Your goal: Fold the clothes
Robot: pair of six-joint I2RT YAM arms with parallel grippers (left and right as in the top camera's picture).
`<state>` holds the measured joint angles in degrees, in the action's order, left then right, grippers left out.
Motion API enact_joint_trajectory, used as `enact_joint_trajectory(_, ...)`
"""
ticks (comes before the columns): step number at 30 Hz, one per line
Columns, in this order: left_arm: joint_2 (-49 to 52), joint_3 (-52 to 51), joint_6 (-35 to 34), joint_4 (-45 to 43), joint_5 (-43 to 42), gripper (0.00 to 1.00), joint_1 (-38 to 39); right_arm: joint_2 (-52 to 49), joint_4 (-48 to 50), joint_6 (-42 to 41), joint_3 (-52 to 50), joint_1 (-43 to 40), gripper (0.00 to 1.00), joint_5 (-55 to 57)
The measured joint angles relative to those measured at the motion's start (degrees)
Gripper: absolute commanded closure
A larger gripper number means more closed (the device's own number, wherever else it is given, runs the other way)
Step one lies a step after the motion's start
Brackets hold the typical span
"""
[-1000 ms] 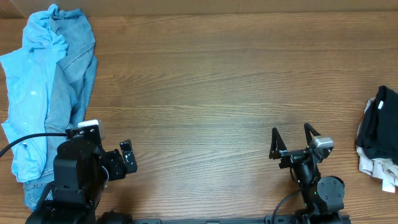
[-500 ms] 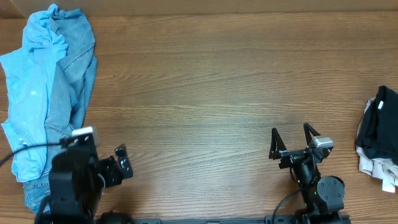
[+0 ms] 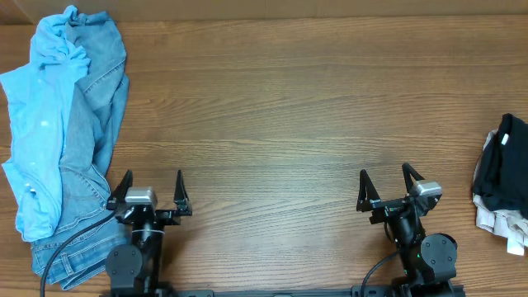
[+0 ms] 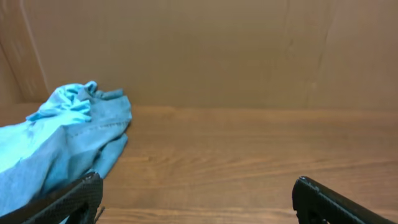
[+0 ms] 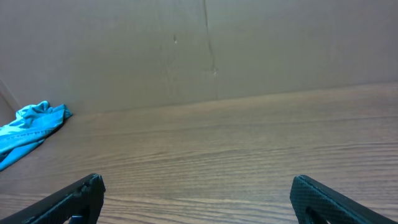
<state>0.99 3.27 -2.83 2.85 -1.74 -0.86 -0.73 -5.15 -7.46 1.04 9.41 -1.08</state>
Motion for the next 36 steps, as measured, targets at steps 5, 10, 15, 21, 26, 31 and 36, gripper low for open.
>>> enact_joint_trajectory(5, -0.1, -2.8, 0.0, 1.4, -0.2, 0.0, 0.0, 0.0, 0.0, 0.0, 0.0, 0.0, 0.0, 0.0)
enact_joint_trajectory(10, -0.1, -2.8, 0.0, 1.4, -0.2, 0.0, 0.0, 0.0, 0.0, 0.0, 0.0, 0.0, 0.0, 0.0)
enact_joint_trajectory(15, -0.1, -2.8, 0.0, 1.4, -0.2, 0.0, 0.0, 0.0, 0.0, 0.0, 0.0, 0.0, 0.0, 0.0)
enact_joint_trajectory(21, -0.1, -2.8, 0.0, 1.4, -0.2, 0.0, 0.0, 0.0, 0.0, 0.0, 0.0, 0.0, 0.0, 0.0)
enact_joint_trajectory(26, -0.1, -2.8, 0.0, 1.4, -0.2, 0.0, 0.0, 0.0, 0.0, 0.0, 0.0, 0.0, 0.0, 0.0)
enact_joint_trajectory(31, -0.1, -2.8, 0.0, 1.4, -0.2, 0.0, 0.0, 0.0, 0.0, 0.0, 0.0, 0.0, 0.0, 0.0)
enact_joint_trajectory(36, -0.1, -2.8, 0.0, 1.4, -0.2, 0.0, 0.0, 0.0, 0.0, 0.0, 0.0, 0.0, 0.0, 0.0)
